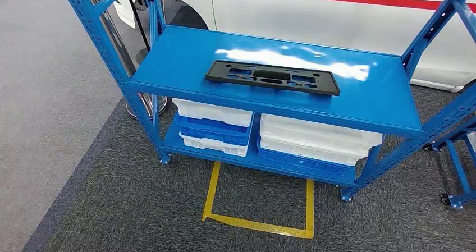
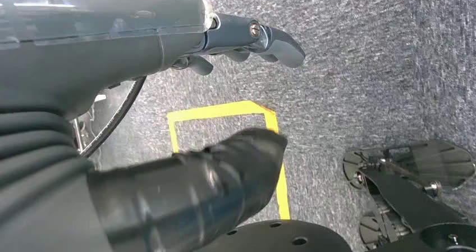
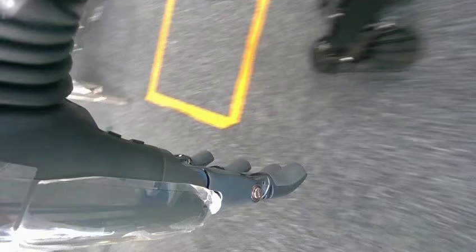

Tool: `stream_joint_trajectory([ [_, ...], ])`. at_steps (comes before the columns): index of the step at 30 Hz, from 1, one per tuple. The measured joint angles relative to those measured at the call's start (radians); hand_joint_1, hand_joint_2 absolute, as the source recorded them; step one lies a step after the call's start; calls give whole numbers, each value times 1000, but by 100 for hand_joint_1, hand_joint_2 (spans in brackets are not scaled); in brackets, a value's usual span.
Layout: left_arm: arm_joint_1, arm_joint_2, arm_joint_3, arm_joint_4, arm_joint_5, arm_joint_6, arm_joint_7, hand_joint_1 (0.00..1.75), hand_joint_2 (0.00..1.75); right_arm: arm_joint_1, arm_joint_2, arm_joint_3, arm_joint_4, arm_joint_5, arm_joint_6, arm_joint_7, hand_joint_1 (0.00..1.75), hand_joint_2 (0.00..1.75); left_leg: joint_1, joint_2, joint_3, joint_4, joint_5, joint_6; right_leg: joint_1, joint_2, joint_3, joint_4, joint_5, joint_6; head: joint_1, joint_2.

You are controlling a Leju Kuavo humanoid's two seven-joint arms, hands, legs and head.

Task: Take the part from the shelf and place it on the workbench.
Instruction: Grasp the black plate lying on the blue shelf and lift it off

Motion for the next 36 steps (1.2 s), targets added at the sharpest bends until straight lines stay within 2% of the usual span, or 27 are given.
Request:
stream_joint_trajectory([
  [1, -1, -2, 6, 2, -6, 1, 0, 0, 0, -2, 2, -11, -2, 0, 7, -10, 0, 58, 0, 0, 0, 0, 0, 0, 0, 0, 0, 0, 0, 0, 0, 0],
  [2, -1, -3, 11, 4, -10, 2, 0, 0, 0, -3, 4, -20, -5, 0, 15, -20, 0, 87, 0, 0, 0, 0, 0, 0, 0, 0, 0, 0, 0, 0, 0, 0],
  [4, -3, -7, 33, 10, -29, 7, -1, 0, 0, -6, 13, -56, -18, -5, 50, -60, 0, 175, 0, 0, 0, 0, 0, 0, 0, 0, 0, 0, 0, 0, 0, 0],
  [11, -14, -21, 99, 27, -77, 19, -5, 0, 0, 21, 54, -75, -144, -91, 182, -149, 0, 175, 0, 0, -1, 0, 0, 0, 0, 0, -1, 0, 0, 0, 0, 0],
  [17, -22, -32, 153, 43, -116, 31, -10, 0, 0, 59, 70, -15, -286, -211, 250, -203, 0, 175, 0, 0, -1, 0, 0, 0, 0, 0, -1, 0, 0, 0, 0, 0],
  [22, -30, -39, 192, 55, -147, 35, -14, 0, 0, 91, 75, 71, -403, -301, 301, -246, 0, 175, -3, 0, -3, 4, -1, 1, -3, 0, -1, -1, 1, 2, 0, 0],
  [26, -35, -43, 218, 65, -168, 37, -17, 0, 0, 106, 75, 151, -488, -358, 331, -277, 0, 0, -7, -1, -7, 9, -3, 5, -7, -2, -2, -1, 2, 5, 0, 0],
  [28, -38, -47, 234, 70, -181, 39, -18, 0, 0, 114, 74, 206, -541, -392, 343, -295, 0, 0, -3, -2, -6, 2, 2, 11, -7, -3, -2, -1, 2, 10, 0, 0],
  [30, -42, -53, 249, 73, -194, 44, -18, 0, 0, 118, 70, 262, -588, -426, 351, -311, 0, 0, 4, -3, 0, -12, 10, 20, -6, 9, -15, 31, -23, 15, 0, 0],
  [31, -45, -56, 255, 74, -199, 46, -19, 0, 0, 120, 67, 282, -604, -439, 353, -317, 0, 0, 8, -3, 2, -17, 14, 24, -8, 17, -36, 77, -50, 18, 1, 0],
  [33, -50, -63, 270, 78, -211, 50, -19, 0, 0, 129, 61, 331, -643, -468, 357, -329, 0, 0, 8, -7, 0, -17, 15, 27, -12, 28, -100, 207, -110, 22, 1, 0],
  [34, -52, -66, 277, 80, -217, 51, -19, 0, 0, 135, 57, 358, -664, -483, 358, -335, 0, 0, 8, -10, 0, -16, 14, 27, -14, 29, -128, 258, -123, 24, 1, 0],
  [35, -52, -70, 285, 82, -224, 52, -19, 0, 0, 140, 52, 389, -687, -501, 359, -342, 0, 0, 8, -14, 1, -15, 13, 26, -17, 29, -142, 278, -116, 26, 1, 0],
  [36, -52, -73, 293, 83, -230, 53, -19, 0, 0, 145, 46, 417, -709, -516, 358, -347, 0, 0, 10, -18, 1, -12, 11, 23, -19, 30, -138, 258, -88, 27, 1, 0],
])
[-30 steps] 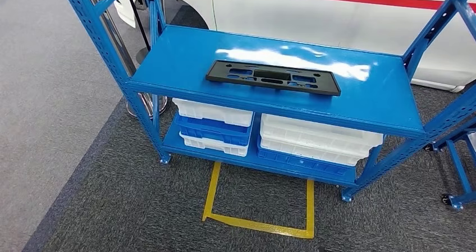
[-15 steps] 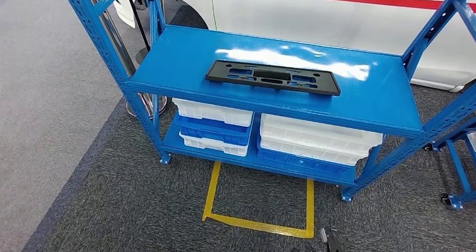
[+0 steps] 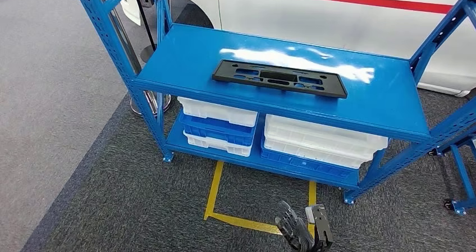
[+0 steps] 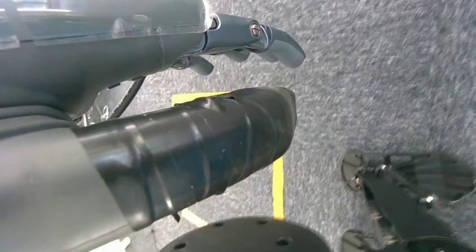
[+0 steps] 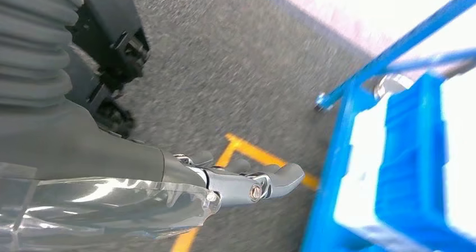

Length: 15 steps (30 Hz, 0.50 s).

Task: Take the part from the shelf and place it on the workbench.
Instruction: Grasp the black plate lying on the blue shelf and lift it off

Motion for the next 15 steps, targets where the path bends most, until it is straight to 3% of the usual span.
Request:
stream_joint_trajectory([
  [2, -1, -7, 15, 2, -12, 2, 0, 0, 0, 5, -12, 53, -45, -29, -5, -10, 0, 0, 3, -7, 1, 10, -9, -10, -6, 3, 45, -116, 76, 1, 0, 0],
  [4, -5, -13, 32, 5, -23, 7, 0, 0, 0, 9, -22, 108, -89, -56, -18, -14, 0, 0, 2, -12, -5, 23, -19, -25, -4, 13, 78, -205, 108, -3, 0, 0],
  [7, -11, -19, 58, 10, -40, 15, 0, 0, 0, 19, -38, 194, -154, -94, -45, -14, 0, 0, 2, -16, -12, 28, -22, -44, 0, 18, 77, -217, 103, -20, -1, 0],
  [9, -12, -23, 75, 13, -52, 17, 0, 0, 0, 22, -49, 248, -199, -119, -62, -15, 0, 0, 5, -10, -23, 53, -43, -54, -1, 15, 78, -222, 105, -34, -2, 0],
  [13, -17, -29, 107, 18, -75, 19, 0, 0, 0, 26, -79, 364, -286, -160, -83, -25, 0, 0, 8, 4, -139, 285, -145, -64, 3, 2, 81, -224, 102, -51, -3, 0],
  [14, -18, -31, 114, 19, -82, 20, 0, 0, 0, 27, -88, 392, -306, -169, -85, -29, 0, 0, 8, 4, -156, 314, -144, -64, 5, 0, 83, -224, 101, -52, -3, 0],
  [15, -18, -33, 122, 21, -88, 20, 0, 0, 0, 27, -96, 419, -328, -177, -86, -35, 0, 0, 8, 5, -156, 306, -123, -63, 6, 0, 85, -224, 100, -53, -3, 0],
])
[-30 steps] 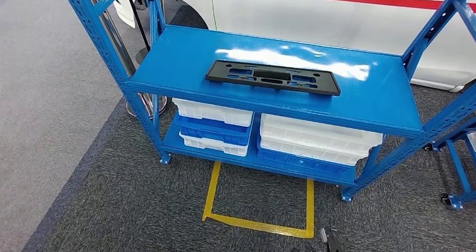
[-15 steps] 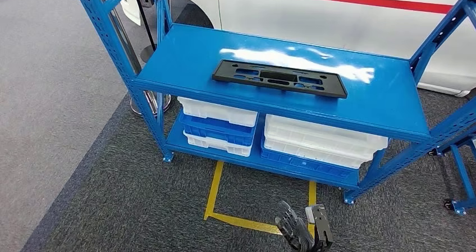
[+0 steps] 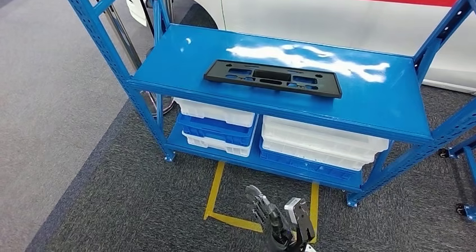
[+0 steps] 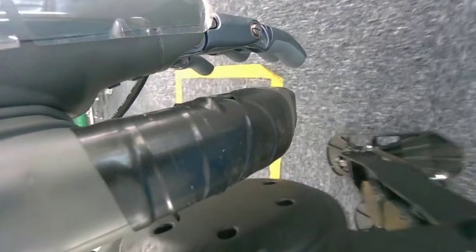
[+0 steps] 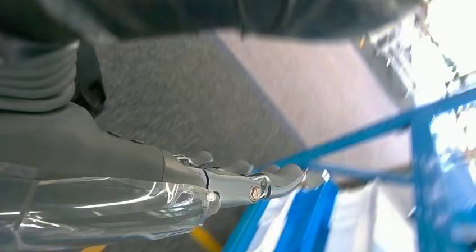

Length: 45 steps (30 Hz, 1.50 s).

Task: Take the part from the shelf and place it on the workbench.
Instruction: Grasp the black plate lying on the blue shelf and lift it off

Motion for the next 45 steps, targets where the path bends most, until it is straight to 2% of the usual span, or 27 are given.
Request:
stream_joint_trajectory([
  [2, -1, -2, 14, 2, -14, 0, 0, 0, 0, 0, -15, 51, -46, -14, 5, -11, 0, 0, 0, 2, 47, -111, 75, 8, 2, 0, 6, 0, -4, 1, 0, 0],
  [4, -6, -4, 26, 4, -28, -1, 0, 0, 0, 0, -30, 100, -94, -23, 18, -24, 0, 0, -5, 6, 95, -223, 118, 16, 6, 0, 8, 3, -8, 8, 0, 0],
  [5, -9, -6, 32, 5, -35, -2, 0, 0, 0, -1, -37, 123, -120, -25, 28, -30, 0, 0, -8, 7, 105, -249, 122, 20, 8, -1, 6, 4, -8, 12, 0, 0],
  [7, -12, -9, 43, 7, -51, -4, 0, 0, 0, -2, -50, 160, -169, -24, 52, -42, 0, 0, -9, 4, 108, -261, 118, 27, 10, -4, 3, 3, -7, 21, 1, 0],
  [9, -13, -13, 49, 8, -67, -5, 0, 0, 0, -4, -60, 185, -211, -21, 77, -51, 0, 0, -5, 3, 110, -269, 124, 39, 8, -3, -2, 20, -23, 31, 1, 0],
  [11, -15, -17, 54, 9, -76, -5, 1, 0, 0, -7, -69, 202, -239, -18, 92, -56, 0, 0, -3, 4, 113, -276, 127, 50, 6, 1, -39, 104, -74, 38, 2, 0],
  [13, -16, -19, 60, 10, -79, -6, 1, 0, 0, -8, -76, 216, -253, -16, 99, -58, 0, 0, -4, 4, 113, -275, 127, 55, 4, 3, -101, 228, -126, 42, 1, 0],
  [14, -16, -20, 62, 11, -80, -6, 1, 0, 0, -8, -80, 221, -257, -14, 102, -59, 0, 0, -5, 3, 113, -274, 126, 56, 3, 3, -122, 265, -131, 43, 1, 0],
  [15, -16, -20, 64, 12, -81, -7, 2, 0, 0, -8, -83, 224, -261, -11, 104, -61, 0, 0, -5, 2, 113, -272, 125, 56, 3, 3, -125, 267, -117, 43, 1, 0],
  [16, -16, -21, 65, 12, -83, -7, 2, 0, 0, -8, -85, 227, -265, -7, 106, -62, 0, 0, -6, 1, 114, -270, 123, 55, 2, 3, -110, 231, -86, 42, 1, 0],
  [18, -17, -25, 65, 13, -89, -8, 2, 0, 0, -11, -86, 232, -273, 1, 108, -64, 0, 0, -7, -2, 115, -265, 119, 50, 3, 5, -51, 101, -19, 36, 1, 0],
  [20, -18, -29, 65, 13, -93, -8, 2, 0, 0, -14, -87, 234, -284, 15, 107, -69, 0, 0, -10, -4, 113, -262, 116, 42, 7, 7, -16, 21, 5, 30, 1, 0],
  [23, -19, -33, 66, 14, -101, -6, 1, 0, 0, -14, -85, 234, -302, 52, 86, -82, 0, 0, -11, -4, 113, -263, 115, 26, 8, 8, -14, 4, 7, 19, 1, 0],
  [25, -19, -35, 66, 15, -105, -4, 1, 0, 0, -14, -81, 233, -315, 75, 64, -87, 0, 0, -9, -1, 100, -228, 88, 15, 3, 6, -9, -6, 13, 7, 1, 0],
  [26, -19, -35, 67, 15, -106, -4, 1, 0, 0, -14, -78, 232, -320, 82, 54, -87, 0, 0, -7, 0, 80, -184, 60, 10, 1, 4, -7, -9, 14, 3, 0, 0],
  [28, -19, -35, 68, 15, -109, -4, 1, 0, 0, -12, -76, 231, -324, 90, 45, -85, 0, 0, -4, 1, 22, -56, -1, 0, 1, 3, -8, -9, 14, -2, 0, 0],
  [29, -18, -35, 68, 15, -109, -4, 1, 0, 0, -11, -76, 231, -325, 92, 44, -84, 0, 0, -3, 1, 0, -8, -16, -3, 1, 4, -8, -8, 14, -2, 0, 0],
  [30, -17, -35, 68, 15, -109, -4, 1, 0, 0, -10, -75, 231, -325, 93, 42, -84, 0, 0, -2, 1, -8, 9, -13, -6, 1, 7, -8, -7, 14, -1, 0, 0],
  [31, -17, -35, 68, 15, -109, -4, 1, 0, 0, -10, -75, 231, -325, 95, 40, -84, 0, 0, 0, 1, 4, -14, 11, -7, 1, 12, -8, -6, 13, -1, 0, 0],
  [33, -17, -35, 68, 15, -110, -4, 1, 0, 0, -10, -74, 231, -325, 99, 36, -85, 0, 0, 4, -7, 67, -143, 78, -5, 0, 24, -6, -3, 11, 4, 0, 0],
  [34, -17, -35, 68, 15, -110, -4, 1, 0, 0, -10, -74, 231, -325, 101, 34, -86, 0, 0, 4, -14, 97, -204, 98, -2, 1, 30, -7, 1, 10, 8, 0, 0],
  [36, -18, -35, 70, 16, -112, -4, 1, 0, 0, -11, -74, 231, -327, 104, 33, -87, 0, 0, 1, -25, 122, -259, 105, 8, 3, 40, -11, 3, 11, 20, 1, 0],
  [39, -21, -36, 70, 16, -114, -3, 0, 0, 0, -10, -74, 230, -331, 105, 32, -88, 0, 0, 0, -14, 125, -269, 113, 29, 1, 44, -17, 6, 9, 39, 1, 0],
  [41, -21, -37, 70, 16, -117, -3, 0, 0, 0, -10, -74, 230, -335, 105, 31, -89, 0, 0, 3, -4, 126, -278, 119, 45, 0, 30, -43, 64, -30, 47, 2, 0],
  [43, -20, -38, 70, 16, -120, -3, 0, 0, 0, -9, -74, 229, -336, 106, 28, -89, 0, 0, 0, 4, 125, -278, 119, 52, 0, 18, -102, 192, -94, 52, 2, 0],
  [44, -20, -39, 71, 16, -121, -2, 0, 0, 0, -8, -74, 229, -336, 107, 26, -88, 0, 0, -1, 7, 125, -278, 119, 53, 0, 17, -130, 249, -114, 54, 2, 0],
  [45, -19, -39, 71, 16, -121, -2, 0, 0, 0, -6, -74, 228, -336, 108, 23, -88, 0, 0, -2, 10, 125, -278, 119, 53, 0, 16, -143, 277, -115, 54, 2, 0],
])
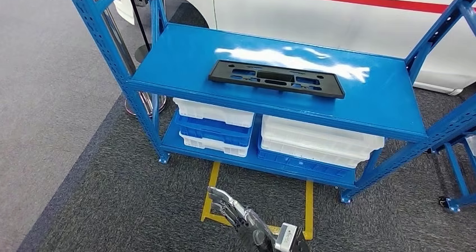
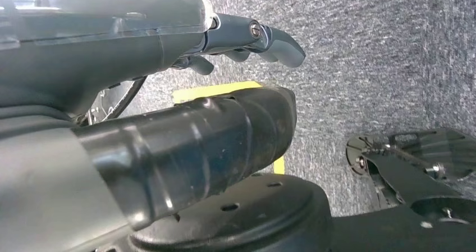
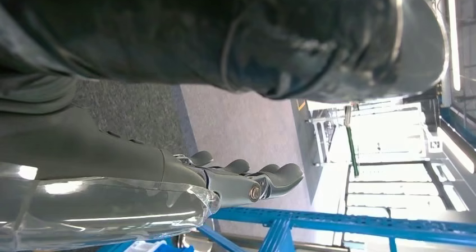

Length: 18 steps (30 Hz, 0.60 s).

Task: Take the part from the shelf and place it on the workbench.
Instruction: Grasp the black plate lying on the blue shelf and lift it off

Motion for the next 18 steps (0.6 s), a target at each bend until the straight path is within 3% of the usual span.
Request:
stream_joint_trajectory([
  [1, 0, 0, 0, 0, -1, 0, 0, 0, 0, 1, 0, -1, 0, 1, -3, 0, 0, 0, -1, 1, 1, 0, -1, 0, 0, 0, 6, -12, 19, -1, 0, 0],
  [4, -1, -4, 0, 0, -2, 0, 0, 0, 0, 1, 0, -3, -1, 5, -10, 0, 0, 0, -5, 1, 6, 3, -5, -4, 5, -5, 100, -204, 112, -17, 0, 0],
  [6, 0, -6, 0, 1, -2, 0, 0, 0, 0, 1, 0, -4, -4, 7, -11, 0, 0, 0, -9, 1, 5, 4, -7, -12, 11, -8, 132, -276, 129, -26, 0, 0],
  [9, -1, -8, 0, 1, -3, 1, 0, 0, 0, 3, 0, -6, -6, 9, -12, 0, 0, 0, -10, 2, 5, 5, -11, -27, 8, -5, 134, -286, 131, -36, 0, 0],
  [10, -2, -8, 0, 1, -3, 2, 0, 0, 0, 3, 1, -6, -7, 9, -12, 0, 0, 0, -10, 2, -1, 20, -24, -32, 5, -6, 136, -291, 133, -41, -1, 0],
  [11, -2, -9, 0, 1, -4, 2, 0, 0, 0, 3, 1, -6, -8, 9, -12, 0, 0, 0, -9, 1, -16, 55, -47, -37, 2, -7, 138, -296, 135, -47, -1, 0],
  [13, -1, -9, 0, 1, -4, 3, 0, 0, 0, 4, 2, -6, -9, 9, -12, 0, 0, 0, -5, 1, -74, 181, -112, -45, 1, -10, 139, -297, 136, -53, -2, 0],
  [15, 1, -9, 0, 1, -4, 2, 0, 0, 0, 5, 2, -6, -8, 9, -12, 0, 0, 0, -2, 1, -122, 278, -139, -51, 1, -10, 139, -296, 135, -54, -2, 0],
  [16, 2, -9, 0, 2, -3, 2, 1, 0, 0, 5, 2, -6, -8, 9, -12, 0, 0, 0, -1, 1, -123, 276, -124, -54, 1, -10, 140, -295, 134, -54, -2, 0],
  [18, 2, -8, 1, 2, -2, 0, 3, 0, 0, 5, 2, -6, -8, 9, -11, 0, 0, 0, 4, 1, -76, 170, -54, -55, -1, -7, 142, -290, 130, -50, -2, 0],
])
